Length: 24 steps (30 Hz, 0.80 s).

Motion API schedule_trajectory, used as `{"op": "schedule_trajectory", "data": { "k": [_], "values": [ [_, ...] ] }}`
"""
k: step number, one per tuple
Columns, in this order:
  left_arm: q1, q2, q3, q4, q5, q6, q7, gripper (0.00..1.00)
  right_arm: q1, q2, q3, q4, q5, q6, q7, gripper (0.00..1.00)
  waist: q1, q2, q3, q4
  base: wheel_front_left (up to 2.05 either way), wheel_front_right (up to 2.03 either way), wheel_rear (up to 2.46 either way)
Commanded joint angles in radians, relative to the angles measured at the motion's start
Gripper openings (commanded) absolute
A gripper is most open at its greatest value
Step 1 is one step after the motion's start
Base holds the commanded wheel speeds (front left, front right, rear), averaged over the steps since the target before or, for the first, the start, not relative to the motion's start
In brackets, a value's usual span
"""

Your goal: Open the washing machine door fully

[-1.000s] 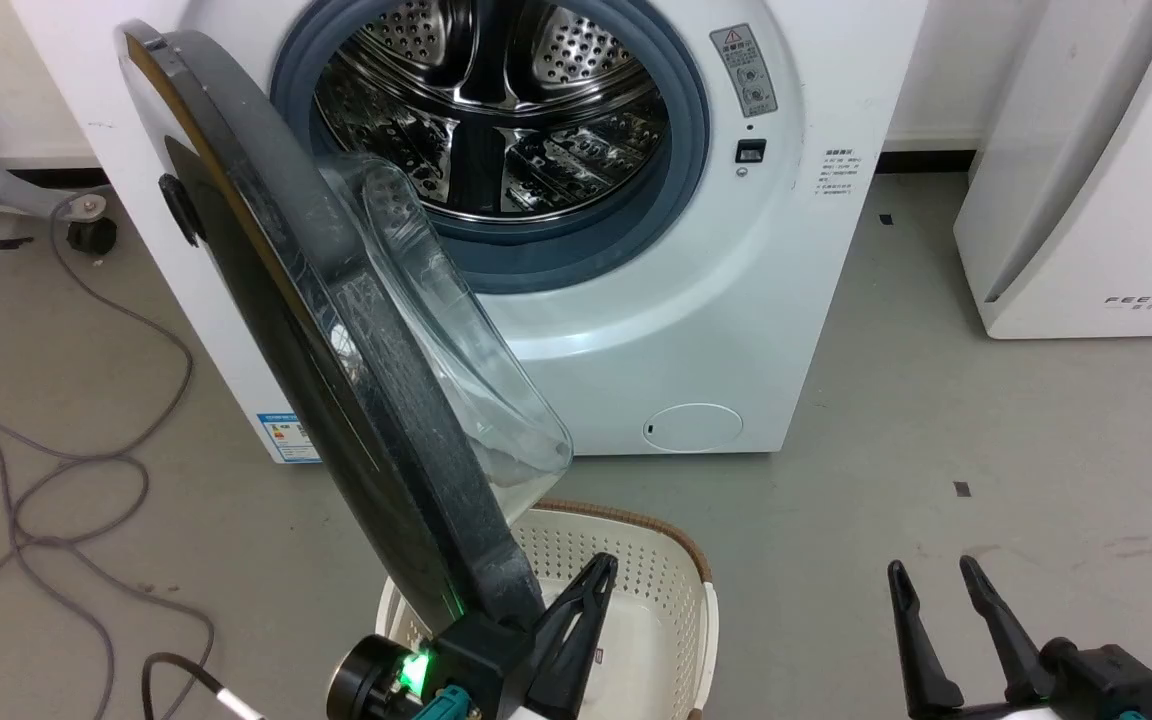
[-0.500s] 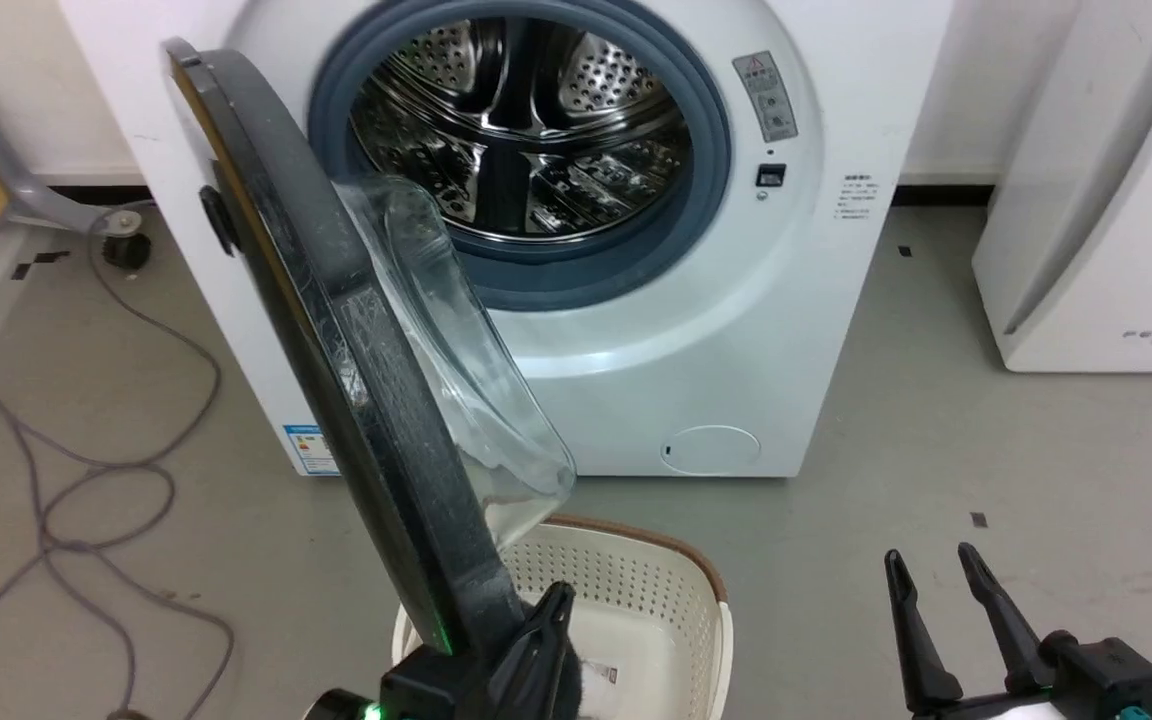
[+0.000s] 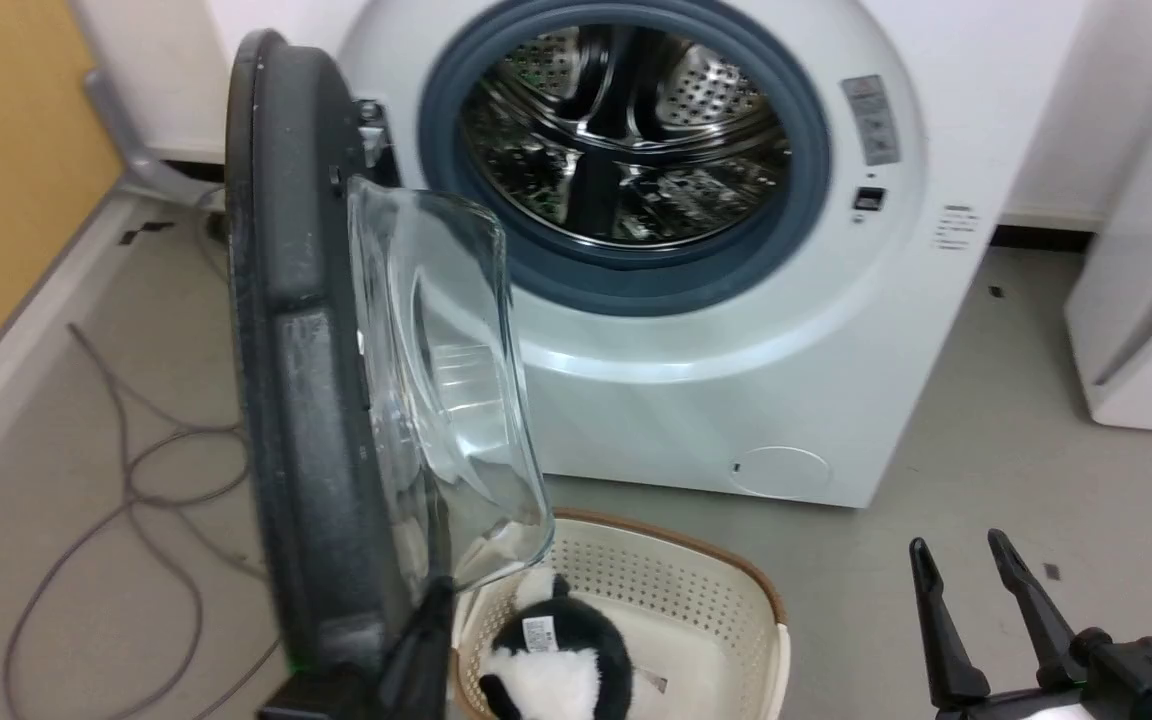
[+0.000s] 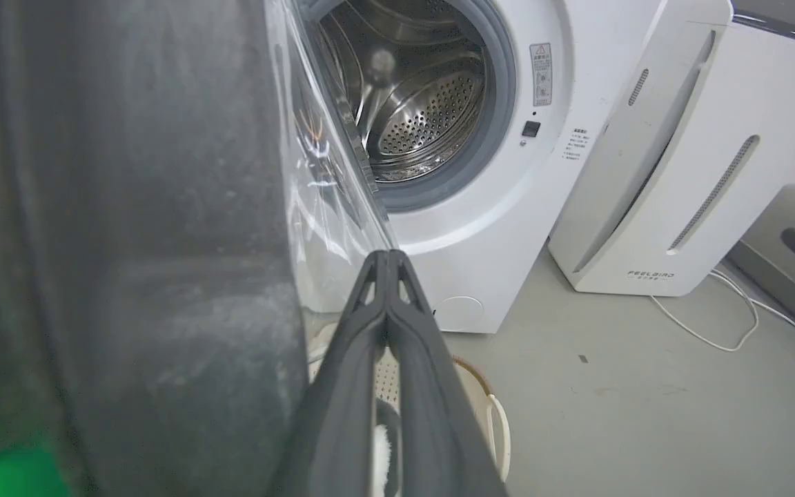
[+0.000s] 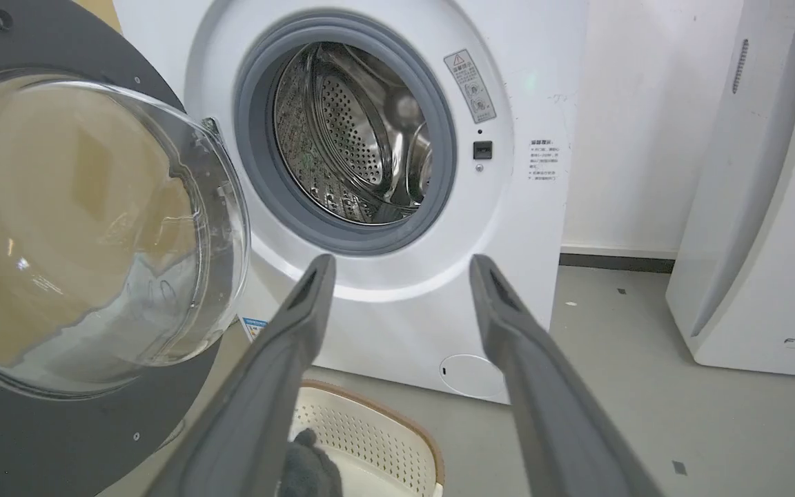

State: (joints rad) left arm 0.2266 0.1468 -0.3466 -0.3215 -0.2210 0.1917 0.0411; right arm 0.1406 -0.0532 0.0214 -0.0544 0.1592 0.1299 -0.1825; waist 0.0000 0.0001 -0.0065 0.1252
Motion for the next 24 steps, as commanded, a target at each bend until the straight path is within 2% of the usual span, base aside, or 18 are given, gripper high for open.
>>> {"op": "schedule_trajectory", "data": {
  "k": [1, 8, 13, 17, 24],
  "values": [
    [0.015, 0.011, 0.022, -0.009, -0.006, 0.01, -0.015, 0.0, 0.018, 0.003, -0.004, -0.012, 0.003, 0.001, 0.004, 1.0, 0.0, -0.0001, 0.003, 0.03, 0.0, 0.0, 0.0],
    [0.029, 0.038, 0.127, -0.031, -0.026, 0.051, -0.062, 0.0, 0.02, 0.003, -0.013, -0.026, 0.005, 0.001, 0.014, 1.0, 0.0, -0.0001, 0.008, 0.089, 0.0, 0.0, 0.0],
    [0.017, 0.061, 0.222, -0.011, -0.061, 0.071, -0.093, 0.0, 0.018, 0.003, -0.009, -0.033, 0.004, 0.001, 0.02, 1.0, 0.0, -0.0001, 0.012, 0.104, 0.0, 0.0, 0.0],
    [-0.007, 0.064, 0.327, 0.046, -0.154, 0.063, -0.146, 0.0, 0.014, 0.003, -0.004, -0.039, 0.001, 0.001, 0.027, 1.0, 0.0, -0.0001, 0.013, 0.101, 0.0, 0.0, 0.0],
    [-0.098, 0.123, 0.478, 0.225, -0.254, 0.017, -0.234, 0.0, 0.012, 0.003, -0.008, -0.047, -0.001, 0.001, 0.038, 1.0, 0.0, -0.0001, 0.021, 0.085, 0.0, 0.0, 0.0]
  ]
}}
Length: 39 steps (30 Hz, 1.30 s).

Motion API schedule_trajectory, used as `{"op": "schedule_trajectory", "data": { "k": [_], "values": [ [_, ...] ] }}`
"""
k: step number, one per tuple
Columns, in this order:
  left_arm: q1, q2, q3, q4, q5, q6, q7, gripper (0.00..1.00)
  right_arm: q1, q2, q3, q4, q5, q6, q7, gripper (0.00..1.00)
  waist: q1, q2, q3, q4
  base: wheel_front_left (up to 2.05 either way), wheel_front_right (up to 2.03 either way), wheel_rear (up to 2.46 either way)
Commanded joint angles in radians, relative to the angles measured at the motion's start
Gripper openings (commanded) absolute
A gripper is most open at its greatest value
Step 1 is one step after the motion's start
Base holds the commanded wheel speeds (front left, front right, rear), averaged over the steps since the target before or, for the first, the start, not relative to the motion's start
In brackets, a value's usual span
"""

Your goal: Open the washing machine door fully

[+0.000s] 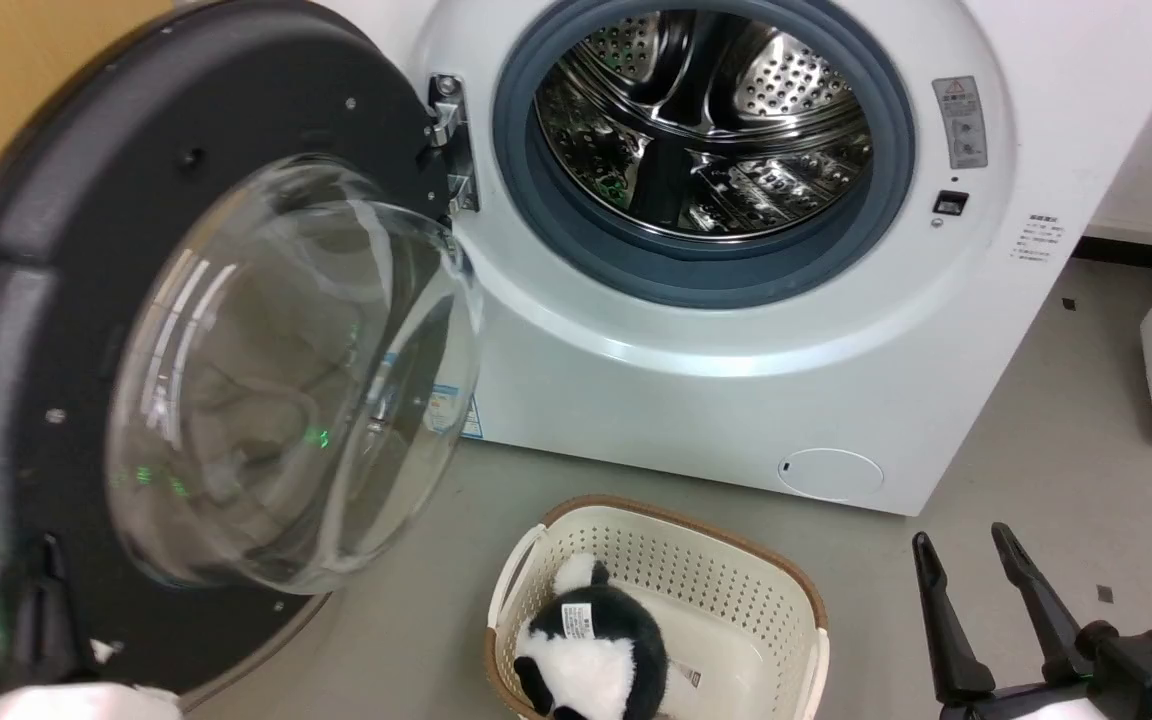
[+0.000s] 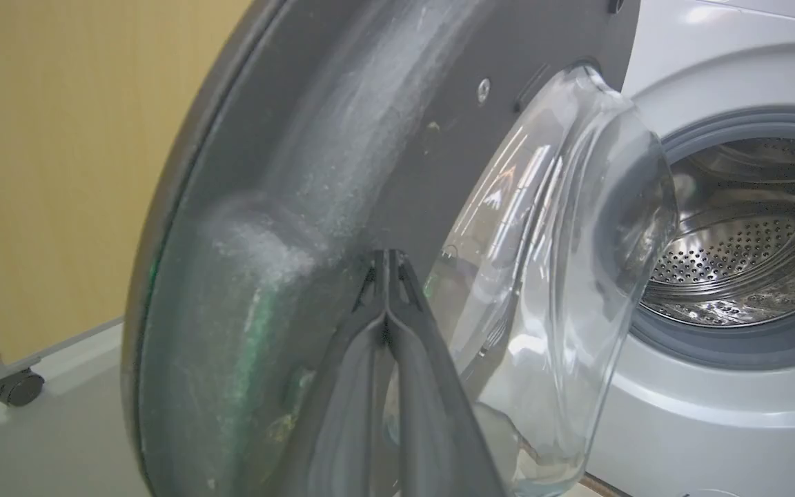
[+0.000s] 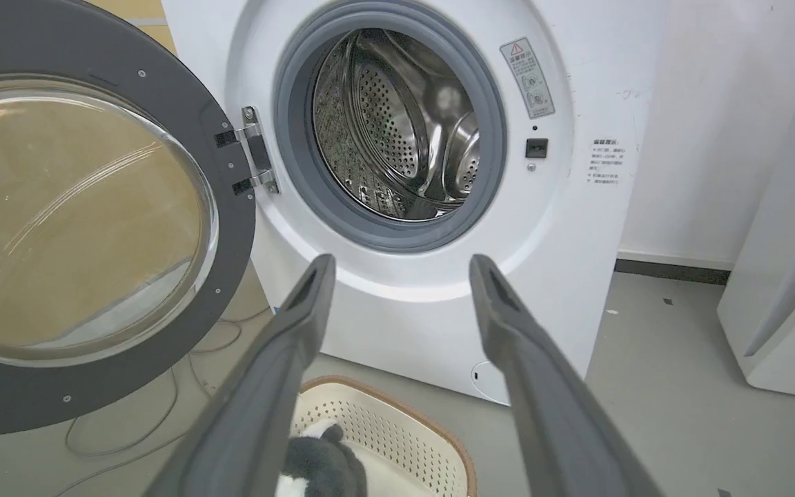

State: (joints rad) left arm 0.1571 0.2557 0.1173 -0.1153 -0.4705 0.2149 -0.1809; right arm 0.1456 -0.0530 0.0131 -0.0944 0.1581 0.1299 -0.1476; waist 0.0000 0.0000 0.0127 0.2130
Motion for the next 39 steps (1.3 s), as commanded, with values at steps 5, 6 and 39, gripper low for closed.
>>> {"op": "schedule_trajectory", "data": {
  "k": [5, 6, 39],
  "values": [
    [-0.131, 0.073, 0.082, 0.195, -0.042, -0.051, -0.047, 0.0, 0.002, 0.003, -0.004, -0.013, -0.004, 0.001, 0.011, 1.0, 0.0, 0.0, 0.017, -0.012, 0.0, 0.0, 0.0],
    [-0.131, 0.073, 0.082, 0.195, -0.042, -0.051, -0.047, 0.0, 0.002, 0.003, -0.004, -0.013, -0.004, 0.001, 0.011, 1.0, 0.0, 0.0, 0.017, -0.012, 0.0, 0.0, 0.0],
    [0.096, -0.147, 0.097, 0.039, 0.191, -0.134, -0.081, 1.0, -0.005, 0.003, 0.026, 0.051, -0.008, 0.001, 0.003, 1.0, 0.0, 0.0, -0.022, -0.049, 0.0, 0.0, 0.0]
  ]
}}
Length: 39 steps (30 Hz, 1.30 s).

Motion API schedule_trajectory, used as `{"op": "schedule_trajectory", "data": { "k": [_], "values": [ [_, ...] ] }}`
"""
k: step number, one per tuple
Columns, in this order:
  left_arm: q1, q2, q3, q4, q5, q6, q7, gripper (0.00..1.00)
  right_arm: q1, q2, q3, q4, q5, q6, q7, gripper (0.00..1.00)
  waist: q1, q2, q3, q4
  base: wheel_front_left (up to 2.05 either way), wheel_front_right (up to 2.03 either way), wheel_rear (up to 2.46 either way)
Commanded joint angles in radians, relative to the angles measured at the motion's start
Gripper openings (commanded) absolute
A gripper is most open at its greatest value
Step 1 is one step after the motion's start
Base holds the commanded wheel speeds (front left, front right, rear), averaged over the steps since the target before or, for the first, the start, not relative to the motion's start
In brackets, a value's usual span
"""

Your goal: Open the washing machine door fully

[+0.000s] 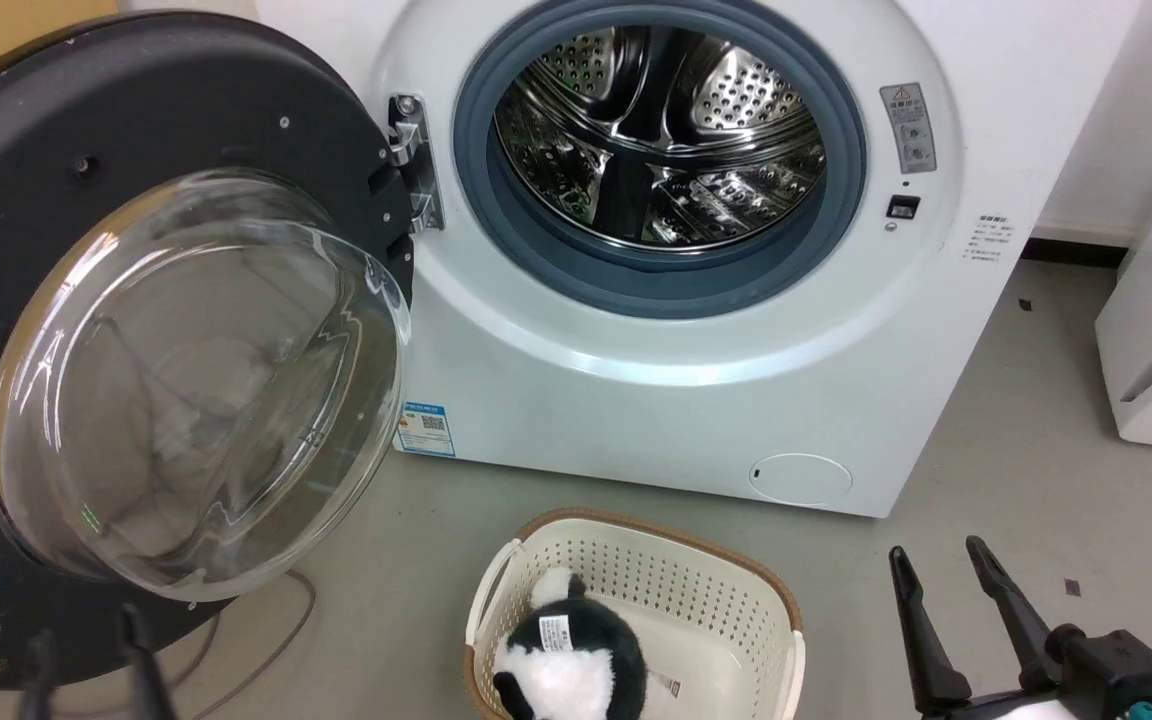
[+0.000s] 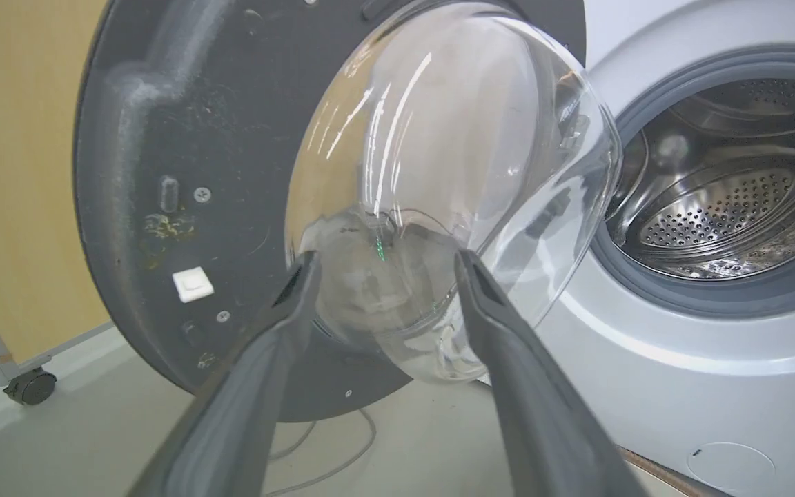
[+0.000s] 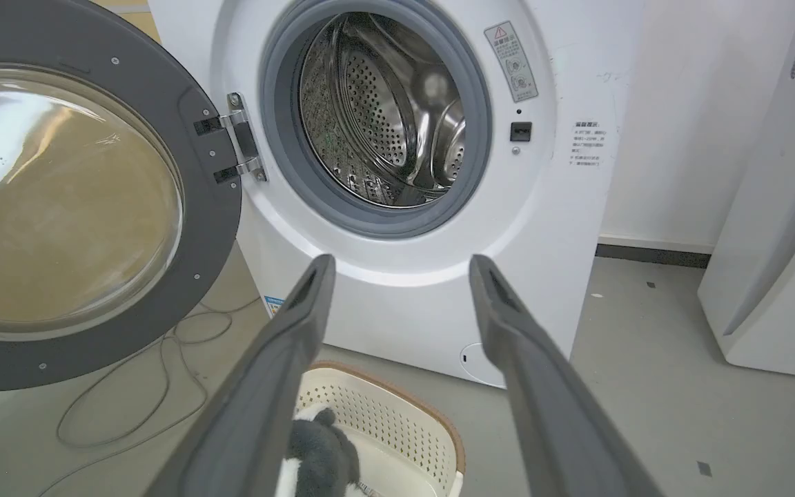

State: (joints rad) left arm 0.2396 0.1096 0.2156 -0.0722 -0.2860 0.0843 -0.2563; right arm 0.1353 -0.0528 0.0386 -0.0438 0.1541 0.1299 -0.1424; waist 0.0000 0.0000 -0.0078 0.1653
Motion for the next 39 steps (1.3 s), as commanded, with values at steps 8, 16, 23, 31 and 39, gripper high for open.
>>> {"op": "schedule_trajectory", "data": {
  "k": [8, 16, 23, 31, 39],
  "values": [
    [0.027, -0.024, -0.135, -0.011, 0.085, -0.018, -0.004, 1.0, 0.005, 0.003, 0.0, -0.01, -0.03, 0.001, 0.014, 1.0, 0.0, 0.0, -0.009, -0.047, 0.0, 0.0, 0.0],
    [-0.026, -0.028, -0.222, 0.061, 0.118, -0.04, 0.001, 1.0, 0.01, 0.003, -0.004, -0.025, -0.047, 0.001, 0.038, 1.0, 0.0, 0.0, -0.005, -0.141, 0.0, 0.0, 0.0],
    [-0.065, -0.013, -0.273, 0.114, 0.174, -0.044, -0.002, 1.0, 0.019, 0.003, -0.011, -0.041, -0.067, 0.001, 0.054, 1.0, 0.0, 0.0, -0.003, -0.206, 0.0, 0.0, 0.0],
    [-0.086, -0.004, -0.295, 0.145, 0.209, -0.026, -0.004, 1.0, 0.018, 0.003, -0.018, -0.047, -0.071, 0.001, 0.062, 1.0, 0.0, 0.0, -0.004, -0.23, 0.0, 0.0, 0.0],
    [-0.081, -0.009, -0.294, 0.141, 0.208, -0.034, 0.01, 0.0, 0.003, 0.0, -0.019, -0.036, -0.07, 0.0, 0.064, 0.0, 0.0, 0.0, -0.004, -0.228, 0.0, 0.0, 0.0]
  ]
}}
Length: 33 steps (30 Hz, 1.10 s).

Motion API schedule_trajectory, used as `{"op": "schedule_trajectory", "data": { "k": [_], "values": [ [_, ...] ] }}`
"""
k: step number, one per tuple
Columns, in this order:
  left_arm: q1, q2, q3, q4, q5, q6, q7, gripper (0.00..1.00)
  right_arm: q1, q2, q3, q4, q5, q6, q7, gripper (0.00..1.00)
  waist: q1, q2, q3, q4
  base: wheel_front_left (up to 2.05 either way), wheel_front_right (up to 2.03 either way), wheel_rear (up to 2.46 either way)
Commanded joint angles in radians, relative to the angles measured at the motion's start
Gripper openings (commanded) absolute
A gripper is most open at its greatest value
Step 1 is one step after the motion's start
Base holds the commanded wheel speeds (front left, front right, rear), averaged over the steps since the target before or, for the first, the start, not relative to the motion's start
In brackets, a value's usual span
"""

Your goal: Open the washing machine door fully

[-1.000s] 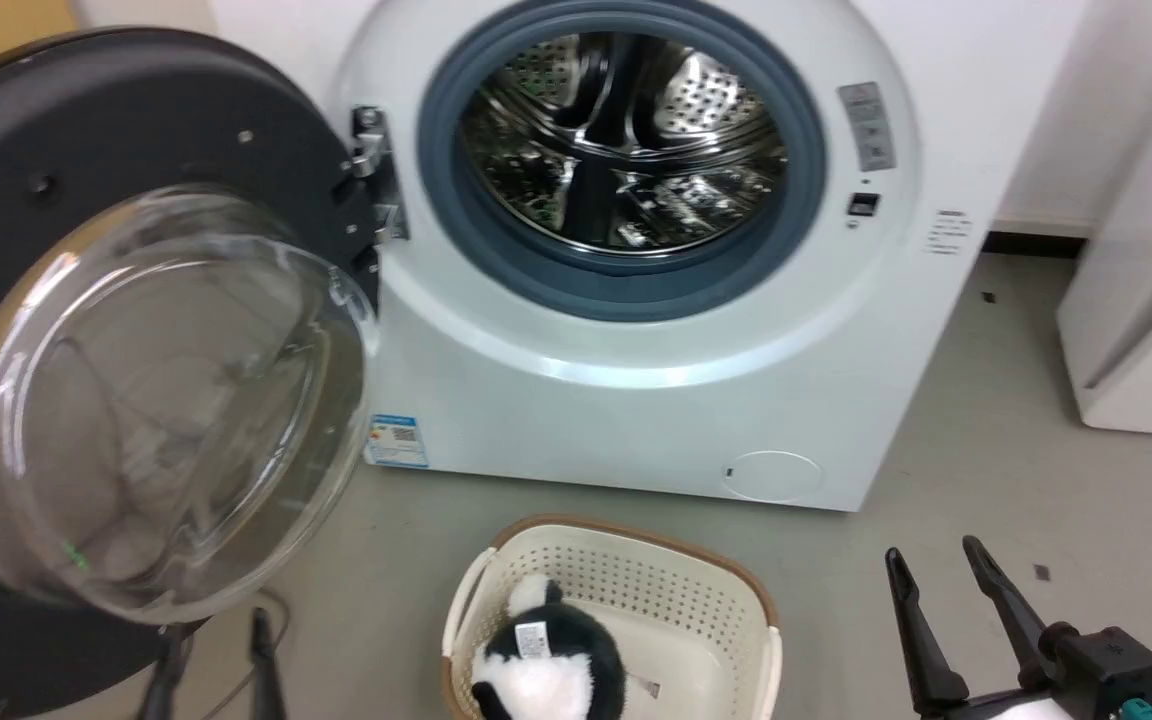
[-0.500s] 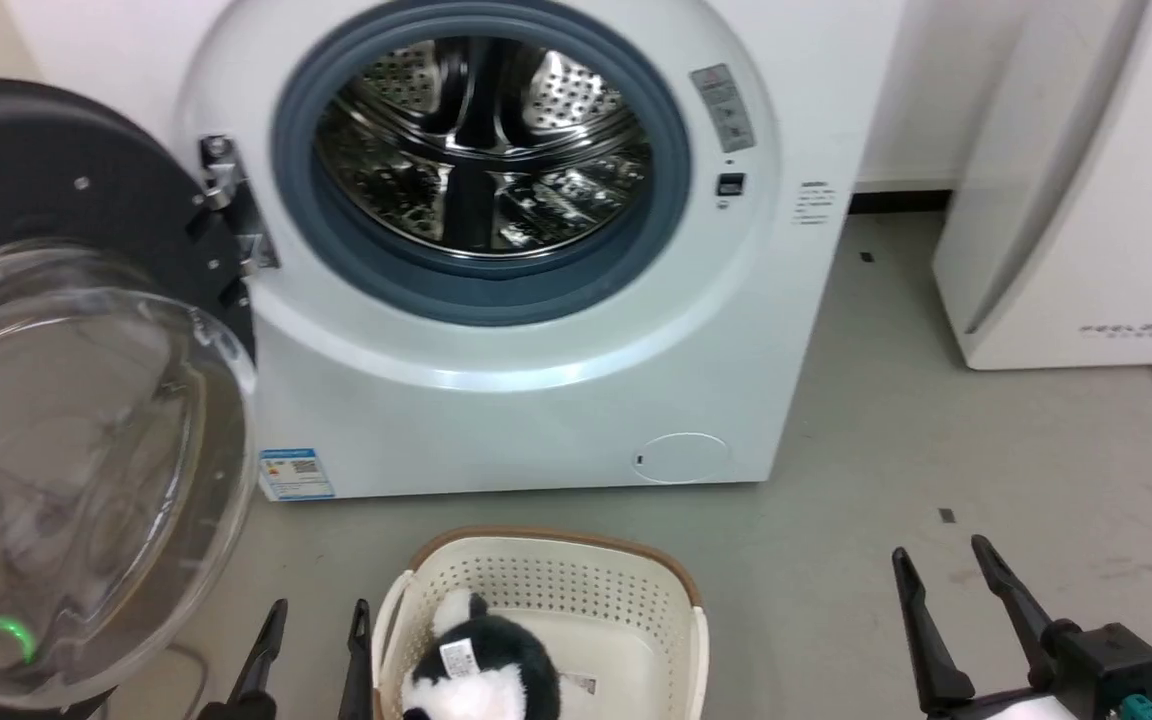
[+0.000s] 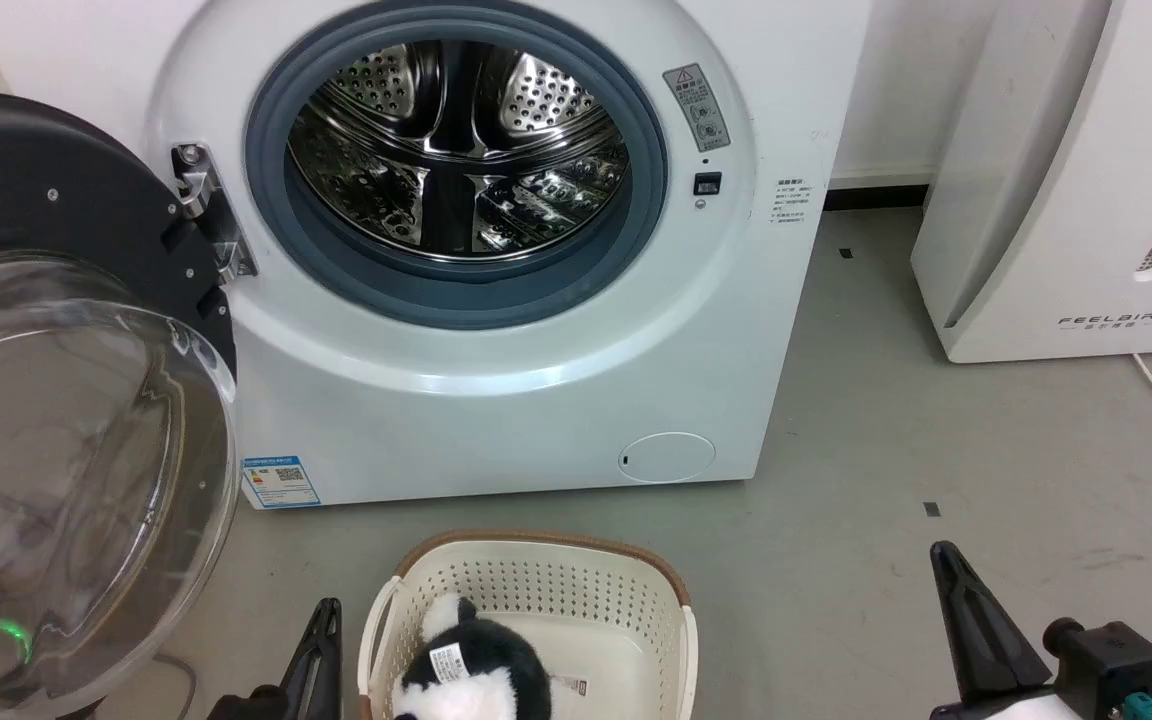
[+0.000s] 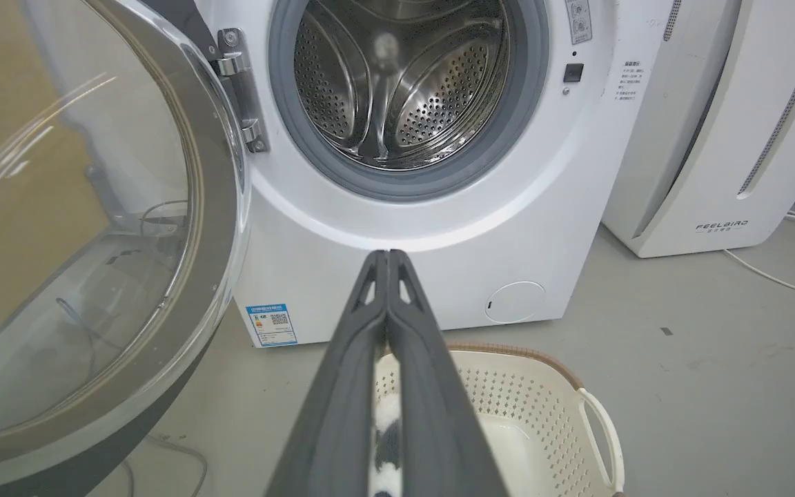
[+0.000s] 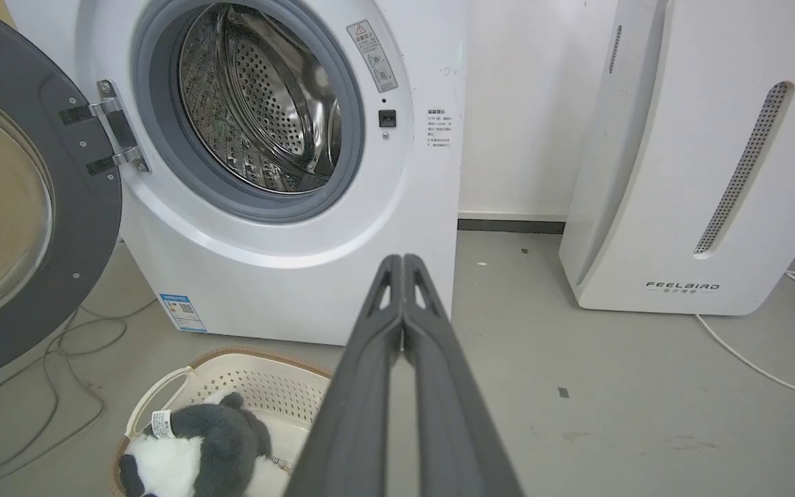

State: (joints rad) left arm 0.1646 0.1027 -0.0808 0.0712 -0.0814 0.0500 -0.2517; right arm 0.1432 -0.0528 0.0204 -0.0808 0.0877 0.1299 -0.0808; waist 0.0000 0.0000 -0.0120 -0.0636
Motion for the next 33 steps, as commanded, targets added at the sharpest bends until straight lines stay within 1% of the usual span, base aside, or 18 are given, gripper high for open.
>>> {"op": "schedule_trajectory", "data": {
  "k": [1, 33],
  "values": [
    [-0.007, -0.002, 0.003, -0.003, 0.004, 0.0, 0.007, 0.0, -0.006, 0.0, -0.001, 0.002, -0.004, 0.0, 0.003, 0.0, 0.0, 0.0, 0.0, 0.001, 0.0, 0.0, 0.0],
    [-0.048, -0.015, 0.023, -0.021, 0.024, -0.013, 0.071, 0.0, -0.042, 0.001, -0.006, 0.023, -0.026, 0.0, 0.023, 0.0, 0.0, 0.0, 0.003, 0.017, 0.0, 0.0, 0.0]
  ]
}}
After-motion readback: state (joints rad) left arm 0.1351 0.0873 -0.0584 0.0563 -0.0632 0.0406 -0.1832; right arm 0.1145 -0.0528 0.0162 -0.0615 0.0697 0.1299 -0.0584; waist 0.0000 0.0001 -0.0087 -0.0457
